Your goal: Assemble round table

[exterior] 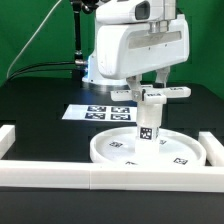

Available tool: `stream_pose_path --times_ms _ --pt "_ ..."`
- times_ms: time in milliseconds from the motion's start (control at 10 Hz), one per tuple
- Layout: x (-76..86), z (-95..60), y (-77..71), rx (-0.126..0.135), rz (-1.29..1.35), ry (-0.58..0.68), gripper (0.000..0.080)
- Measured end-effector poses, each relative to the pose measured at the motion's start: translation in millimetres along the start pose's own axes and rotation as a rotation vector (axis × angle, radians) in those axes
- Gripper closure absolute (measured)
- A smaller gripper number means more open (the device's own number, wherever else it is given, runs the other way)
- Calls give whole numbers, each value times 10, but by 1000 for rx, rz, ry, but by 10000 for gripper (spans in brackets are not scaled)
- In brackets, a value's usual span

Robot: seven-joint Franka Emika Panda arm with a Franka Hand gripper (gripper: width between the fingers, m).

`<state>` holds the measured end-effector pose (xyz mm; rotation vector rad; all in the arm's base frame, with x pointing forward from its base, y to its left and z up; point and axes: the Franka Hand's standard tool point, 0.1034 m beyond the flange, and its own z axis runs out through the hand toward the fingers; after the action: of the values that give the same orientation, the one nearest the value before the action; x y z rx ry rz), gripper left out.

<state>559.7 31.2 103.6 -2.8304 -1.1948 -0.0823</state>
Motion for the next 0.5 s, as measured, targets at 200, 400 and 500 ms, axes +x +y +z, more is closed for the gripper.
stream_pose_path --times_ms 200,400,500 --pt "0 0 0 0 15 0 358" --pt "0 1 -1 1 66 1 358" --pt "-3 4 -3 2 180 2 358"
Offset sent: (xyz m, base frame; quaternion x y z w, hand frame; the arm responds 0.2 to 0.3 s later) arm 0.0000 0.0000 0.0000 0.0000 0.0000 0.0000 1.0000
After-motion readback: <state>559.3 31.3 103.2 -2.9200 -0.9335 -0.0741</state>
